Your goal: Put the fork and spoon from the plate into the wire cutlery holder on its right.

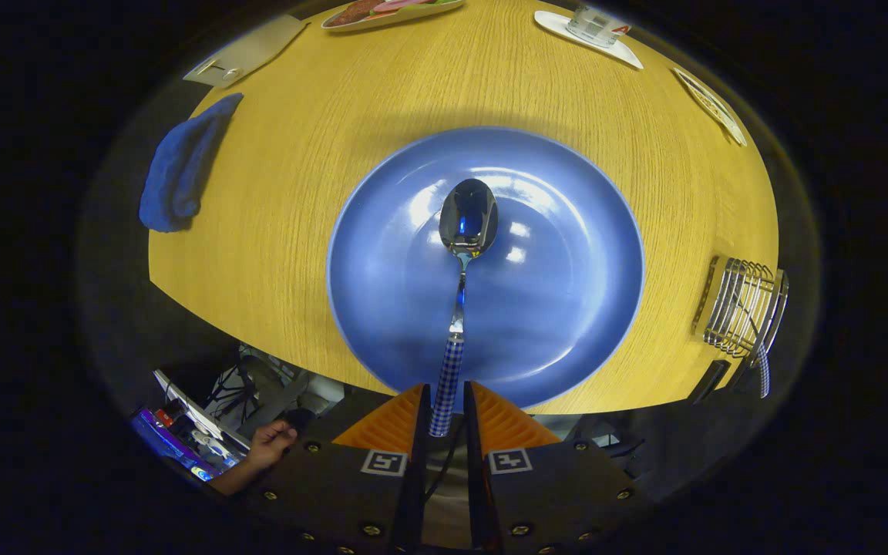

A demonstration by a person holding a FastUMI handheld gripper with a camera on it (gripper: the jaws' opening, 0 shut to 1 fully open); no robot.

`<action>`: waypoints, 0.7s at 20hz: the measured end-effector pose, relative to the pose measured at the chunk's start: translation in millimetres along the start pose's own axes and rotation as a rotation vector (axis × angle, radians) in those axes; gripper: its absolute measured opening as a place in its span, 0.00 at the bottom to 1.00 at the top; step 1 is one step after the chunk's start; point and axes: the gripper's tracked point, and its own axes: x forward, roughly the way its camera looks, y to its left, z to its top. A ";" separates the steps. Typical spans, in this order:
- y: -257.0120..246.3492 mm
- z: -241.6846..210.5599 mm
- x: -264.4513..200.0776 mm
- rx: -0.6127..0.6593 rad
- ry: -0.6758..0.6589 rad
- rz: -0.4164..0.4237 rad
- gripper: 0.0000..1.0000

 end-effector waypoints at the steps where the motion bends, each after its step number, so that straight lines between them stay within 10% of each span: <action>1: -0.3 0.2 2.8 0.003 0.006 0.001 0.24; 14: -8.4 3.9 25.5 -0.015 0.058 -0.033 0.24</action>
